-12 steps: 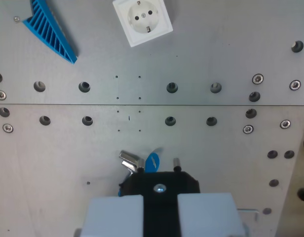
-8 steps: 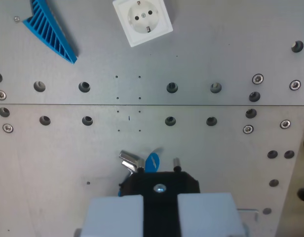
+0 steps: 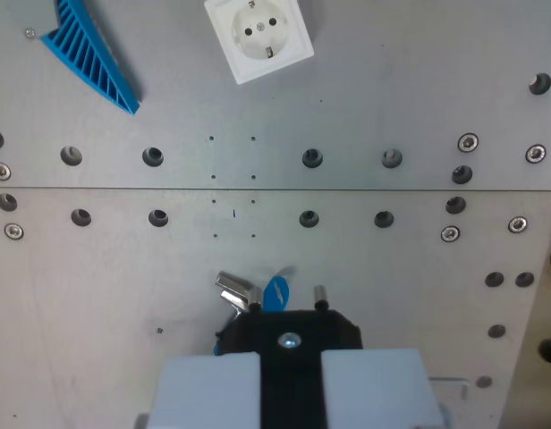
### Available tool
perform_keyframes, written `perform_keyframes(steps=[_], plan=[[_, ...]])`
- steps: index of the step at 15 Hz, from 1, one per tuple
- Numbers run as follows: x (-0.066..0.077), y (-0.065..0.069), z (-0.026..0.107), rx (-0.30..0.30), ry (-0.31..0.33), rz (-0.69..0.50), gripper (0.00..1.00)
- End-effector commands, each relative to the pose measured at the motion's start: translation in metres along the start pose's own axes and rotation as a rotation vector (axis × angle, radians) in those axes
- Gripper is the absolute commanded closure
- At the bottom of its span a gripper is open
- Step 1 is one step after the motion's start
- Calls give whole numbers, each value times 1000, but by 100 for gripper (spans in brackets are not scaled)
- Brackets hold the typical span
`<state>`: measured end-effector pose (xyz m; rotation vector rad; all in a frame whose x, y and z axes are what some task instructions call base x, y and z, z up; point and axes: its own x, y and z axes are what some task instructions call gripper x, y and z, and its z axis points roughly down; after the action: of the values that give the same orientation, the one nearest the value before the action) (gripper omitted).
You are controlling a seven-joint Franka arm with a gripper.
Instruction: Move above the white socket
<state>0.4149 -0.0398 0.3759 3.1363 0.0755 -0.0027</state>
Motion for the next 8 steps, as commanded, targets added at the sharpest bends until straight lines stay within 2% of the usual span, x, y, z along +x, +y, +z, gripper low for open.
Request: perform_keyframes(steps=[1, 8], plan=[[1, 0, 6, -2, 16, -30, 100], [3, -1, 26, -7, 50, -79, 100]])
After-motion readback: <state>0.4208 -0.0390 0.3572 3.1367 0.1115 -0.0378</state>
